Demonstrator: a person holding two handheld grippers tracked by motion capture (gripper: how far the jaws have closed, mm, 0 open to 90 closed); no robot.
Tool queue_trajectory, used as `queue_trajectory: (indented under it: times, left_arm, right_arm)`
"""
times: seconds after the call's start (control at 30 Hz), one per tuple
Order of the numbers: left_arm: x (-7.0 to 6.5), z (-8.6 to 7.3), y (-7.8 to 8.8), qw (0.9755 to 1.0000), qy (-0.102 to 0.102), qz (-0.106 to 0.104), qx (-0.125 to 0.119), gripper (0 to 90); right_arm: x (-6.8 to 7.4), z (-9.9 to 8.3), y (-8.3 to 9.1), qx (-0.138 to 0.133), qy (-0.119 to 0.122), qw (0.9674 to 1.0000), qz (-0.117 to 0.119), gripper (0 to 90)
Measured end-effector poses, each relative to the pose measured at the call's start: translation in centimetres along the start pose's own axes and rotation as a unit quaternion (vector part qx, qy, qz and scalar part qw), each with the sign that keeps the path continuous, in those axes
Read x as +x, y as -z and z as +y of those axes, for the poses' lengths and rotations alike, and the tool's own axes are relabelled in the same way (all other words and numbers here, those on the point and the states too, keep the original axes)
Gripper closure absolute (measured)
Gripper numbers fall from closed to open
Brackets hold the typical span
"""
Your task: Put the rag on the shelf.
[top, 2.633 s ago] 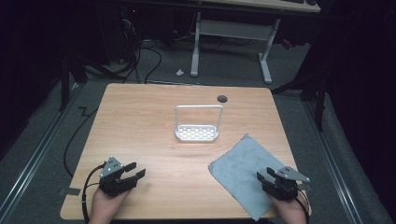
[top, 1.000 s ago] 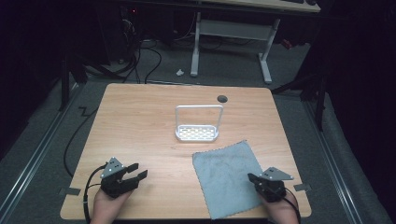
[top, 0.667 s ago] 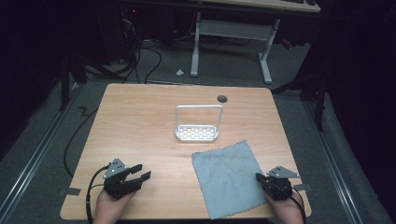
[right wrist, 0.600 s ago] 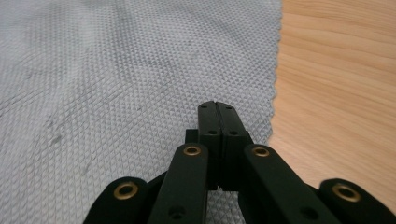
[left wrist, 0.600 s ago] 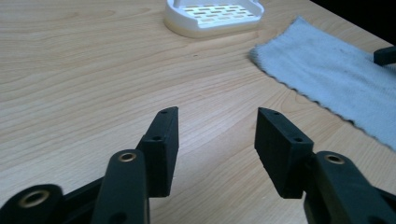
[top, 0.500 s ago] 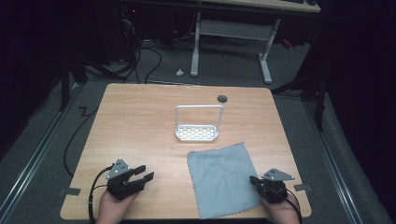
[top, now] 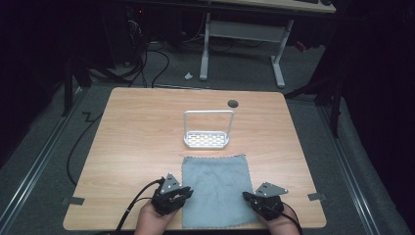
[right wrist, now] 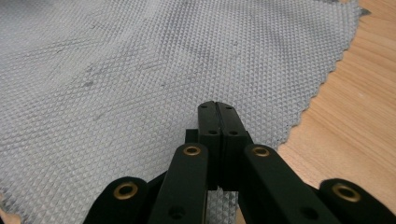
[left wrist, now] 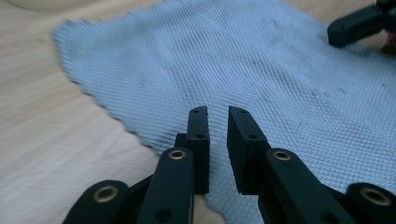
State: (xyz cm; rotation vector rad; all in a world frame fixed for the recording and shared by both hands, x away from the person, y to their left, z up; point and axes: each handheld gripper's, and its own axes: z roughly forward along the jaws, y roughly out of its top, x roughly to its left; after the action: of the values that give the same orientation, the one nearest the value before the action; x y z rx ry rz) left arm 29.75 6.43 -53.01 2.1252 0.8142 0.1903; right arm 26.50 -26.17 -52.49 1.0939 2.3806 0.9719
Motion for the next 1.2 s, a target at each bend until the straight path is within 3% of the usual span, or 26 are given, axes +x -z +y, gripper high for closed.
queue_trajectory:
  times: [0.03,0.27,0.3,0.33,0.37,0.43,0.47,0.53,0.67,0.7,0.8,0.9,1.0,1.03,1.07,1.1,1.13,1.17,1.2]
  left_arm:
    - [-0.2,-0.2,0.0,0.9999,-0.011,0.005,0.002,81.9]
    - [-0.6,-1.4,1.9,0.9995,-0.02,0.014,0.019,81.4]
    - [-0.5,-1.4,2.1,0.9994,-0.022,0.018,0.018,77.9]
    - [-0.4,-1.2,2.2,0.9993,-0.023,0.026,0.013,76.7]
    - [0.6,-0.2,2.1,0.9995,-0.007,0.032,-0.001,75.7]
    - [1.2,0.5,1.7,0.9994,0.0,0.034,-0.007,73.2]
    - [2.1,1.5,0.5,0.9991,0.002,0.042,0.0,72.1]
    - [2.8,2.1,-0.7,0.9987,0.007,0.05,0.01,71.4]
    - [3.1,2.2,-1.4,0.9981,-0.01,0.057,0.02,71.3]
    - [3.0,2.1,-1.3,0.998,-0.014,0.057,0.022,71.9]
    - [2.7,1.4,-0.5,0.9976,-0.026,0.058,0.027,72.9]
    - [2.2,0.3,0.8,0.9982,-0.025,0.046,0.028,73.2]
    - [1.9,-0.9,2.0,0.9994,0.0,0.027,0.023,73.3]
    - [2.3,-1.1,2.4,0.9991,0.012,0.039,0.012,71.7]
    - [2.3,-1.1,2.4,0.9991,0.012,0.039,0.012,69.8]
    - [3.6,-0.6,2.4,0.9975,0.028,0.064,-0.002,68.1]
    - [3.6,-0.6,2.4,0.9975,0.028,0.064,-0.002,66.8]
    - [5.2,-0.1,2.0,0.9951,0.055,0.081,-0.011,65.8]
    - [5.2,-0.1,2.0,0.9951,0.055,0.081,-0.011,65.6]
  right_arm:
    - [0.1,-0.1,0.1,0.002,-0.001,1.0,0.006,90.0]
    - [1.1,-0.5,1.0,-0.012,-0.003,0.9996,0.027,90.0]
    - [0.8,-0.1,1.2,-0.035,-0.013,0.9991,0.022,90.0]
    - [0.8,-0.1,1.2,-0.035,-0.013,0.9991,0.022,90.0]
    - [0.3,0.5,0.9,-0.046,-0.02,0.9987,0.005,90.0]
    - [-0.1,1.0,0.5,-0.049,-0.021,0.9986,-0.003,89.1]
    - [-0.9,2.2,-0.6,-0.045,-0.02,0.9986,-0.021,88.8]
    - [-2.1,3.3,-1.8,-0.044,-0.039,0.9978,-0.031,88.8]
    - [-3.2,4.5,-3.8,-0.025,-0.048,0.9977,-0.041,89.0]
    - [-3.1,4.5,-4.8,0.0,-0.039,0.9984,-0.041,89.3]
    - [-2.7,4.3,-4.6,-0.004,-0.034,0.9988,-0.036,89.7]
    - [-1.3,3.5,-3.6,0.002,-0.018,0.9997,-0.017,89.8]
    - [0.2,2.4,-2.5,-0.002,-0.013,0.9999,0.002,89.2]
    - [0.7,1.8,-2.1,-0.015,-0.009,0.9998,0.003,87.9]
    - [0.7,1.8,-2.1,-0.015,-0.009,0.9998,0.003,87.9]
    - [0.4,1.8,-1.6,-0.034,-0.02,0.9992,0.008,87.0]
    - [0.4,1.8,-1.6,-0.034,-0.02,0.9992,0.008,87.0]
    - [-0.2,1.9,-1.3,-0.05,-0.031,0.9983,-0.007,84.9]
    - [-0.2,1.9,-1.3,-0.05,-0.031,0.9983,-0.007,84.9]
